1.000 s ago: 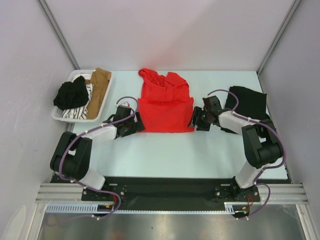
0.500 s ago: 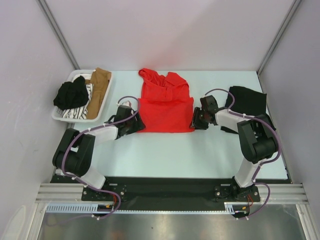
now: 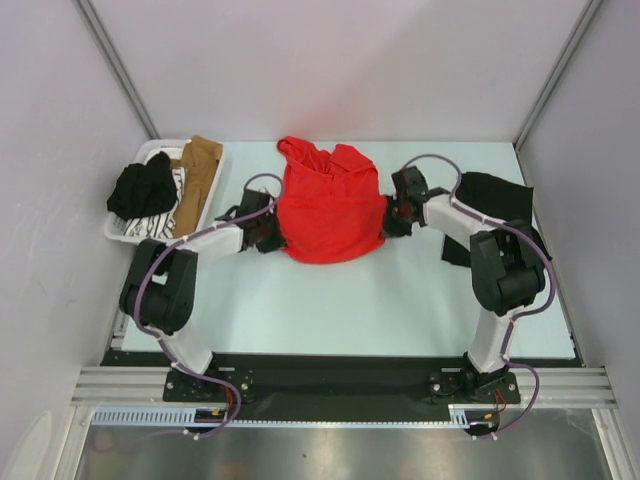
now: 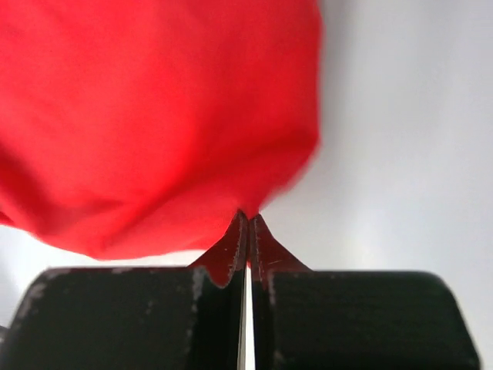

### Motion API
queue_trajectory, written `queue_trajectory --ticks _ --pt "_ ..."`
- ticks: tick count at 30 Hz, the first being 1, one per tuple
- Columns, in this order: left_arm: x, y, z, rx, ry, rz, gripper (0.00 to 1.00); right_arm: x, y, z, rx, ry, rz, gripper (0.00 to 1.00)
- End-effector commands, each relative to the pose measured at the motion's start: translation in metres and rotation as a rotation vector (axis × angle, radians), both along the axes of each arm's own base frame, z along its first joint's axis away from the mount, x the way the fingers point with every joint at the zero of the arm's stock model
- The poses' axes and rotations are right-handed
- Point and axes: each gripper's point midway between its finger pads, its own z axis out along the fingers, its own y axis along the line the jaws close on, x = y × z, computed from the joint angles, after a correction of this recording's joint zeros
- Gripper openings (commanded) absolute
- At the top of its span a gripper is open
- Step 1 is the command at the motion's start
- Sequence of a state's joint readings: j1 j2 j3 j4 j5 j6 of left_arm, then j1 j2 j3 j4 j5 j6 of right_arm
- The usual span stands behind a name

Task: Fold and stack the tank tops
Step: Fold the tank top

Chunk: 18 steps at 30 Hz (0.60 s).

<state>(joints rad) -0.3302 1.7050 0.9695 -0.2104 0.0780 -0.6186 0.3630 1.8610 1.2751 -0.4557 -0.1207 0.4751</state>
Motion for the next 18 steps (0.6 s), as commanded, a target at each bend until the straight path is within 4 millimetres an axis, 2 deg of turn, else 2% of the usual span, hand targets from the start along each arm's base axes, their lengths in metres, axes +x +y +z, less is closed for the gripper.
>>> queue_trajectory --ticks 1,2,3,4,5,6,7,8,9,10,12,13,18 --pt "0.025 -0.001 0.095 -0.023 -0.172 0.007 0.00 0.035 0.008 0.099 0.040 -0.192 0.015 0.00" --pt "0.018 0.001 0.122 -0.037 -0.229 0.010 0.00 0.033 0.006 0.113 0.033 -0.215 0.006 0.00" --pt "0.011 0.001 0.128 -0.035 -0.243 0.009 0.00 0.021 0.003 0.123 0.044 -0.232 0.002 0.00" --pt "0.001 -0.002 0.127 -0.036 -0.235 -0.004 0.00 0.010 -0.001 0.114 0.037 -0.211 -0.003 0.00" --pt "-0.021 0.002 0.099 -0.020 -0.164 -0.010 0.00 -0.002 -0.004 0.103 0.032 -0.185 -0.003 0.00" --pt "-0.037 -0.001 0.090 -0.045 -0.144 -0.025 0.00 -0.036 -0.016 0.063 0.015 -0.082 -0.023 0.00" --pt "-0.064 -0.001 0.051 -0.058 -0.075 -0.032 0.00 -0.051 -0.020 0.045 0.017 -0.044 -0.025 0.00" --pt "-0.079 -0.004 0.036 -0.075 -0.044 -0.040 0.00 -0.060 -0.020 0.032 0.039 -0.026 -0.027 0.00" --pt "-0.091 -0.004 0.024 -0.087 -0.021 -0.044 0.00 -0.090 -0.031 0.000 0.015 0.058 -0.034 0.00" --pt "-0.113 -0.003 0.002 -0.087 0.032 -0.049 0.00 -0.097 -0.033 -0.002 0.022 0.058 -0.042 0.00" --pt "-0.131 -0.006 -0.005 -0.093 0.038 -0.071 0.00 -0.112 -0.037 -0.009 0.020 0.065 -0.048 0.00" --pt "-0.145 -0.002 -0.016 -0.082 0.067 -0.063 0.00 -0.123 -0.042 -0.010 0.019 0.069 -0.055 0.00" --pt "-0.177 -0.006 -0.021 -0.093 0.080 -0.085 0.00 -0.145 -0.051 -0.001 0.002 0.061 -0.076 0.00"
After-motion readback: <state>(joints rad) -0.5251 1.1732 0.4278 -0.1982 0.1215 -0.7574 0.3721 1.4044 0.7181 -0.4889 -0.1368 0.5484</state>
